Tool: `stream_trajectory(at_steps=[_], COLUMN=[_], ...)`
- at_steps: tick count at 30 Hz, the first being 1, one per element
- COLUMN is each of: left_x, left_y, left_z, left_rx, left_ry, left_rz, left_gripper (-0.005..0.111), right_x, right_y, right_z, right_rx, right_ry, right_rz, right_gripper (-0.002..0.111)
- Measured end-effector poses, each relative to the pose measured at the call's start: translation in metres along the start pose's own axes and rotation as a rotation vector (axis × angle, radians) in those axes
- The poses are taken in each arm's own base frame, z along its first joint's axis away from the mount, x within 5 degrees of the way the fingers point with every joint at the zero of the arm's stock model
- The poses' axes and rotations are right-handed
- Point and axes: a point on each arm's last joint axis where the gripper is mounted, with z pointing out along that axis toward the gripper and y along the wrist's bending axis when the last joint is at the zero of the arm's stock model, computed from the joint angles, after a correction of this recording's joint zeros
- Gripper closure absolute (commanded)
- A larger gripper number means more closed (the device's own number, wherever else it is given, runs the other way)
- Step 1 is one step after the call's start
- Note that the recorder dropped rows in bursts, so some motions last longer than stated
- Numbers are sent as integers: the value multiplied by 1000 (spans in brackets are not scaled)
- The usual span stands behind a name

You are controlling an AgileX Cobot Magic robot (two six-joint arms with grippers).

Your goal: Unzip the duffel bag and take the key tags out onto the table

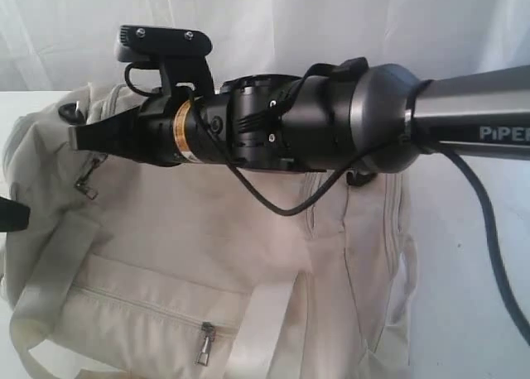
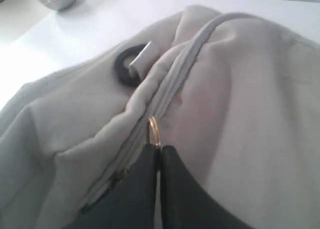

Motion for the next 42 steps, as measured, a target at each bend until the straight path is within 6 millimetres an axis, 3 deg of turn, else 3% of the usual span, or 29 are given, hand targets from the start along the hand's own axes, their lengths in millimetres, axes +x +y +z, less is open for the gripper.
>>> stream_trajectory(at_steps=[8, 15, 29, 42], left_x=[22, 26, 35, 45], left_y=[1, 2, 14, 25], left_z=[12, 12, 11, 8], left_rx=[33, 24, -117, -271], left_ry=[24, 34, 123, 207], left_rz=[-97, -106, -195, -279], left_gripper=[107, 107, 107, 107], right_x=[-18, -27, -46, -59], right_y=[-15, -16, -39, -71], right_z=[12, 35, 79, 77], right_rx=[-104, -108, -86, -26], right_ry=[-61, -90, -163, -193], right_rz=[24, 16, 21, 37], right_gripper=[108, 108, 108, 108])
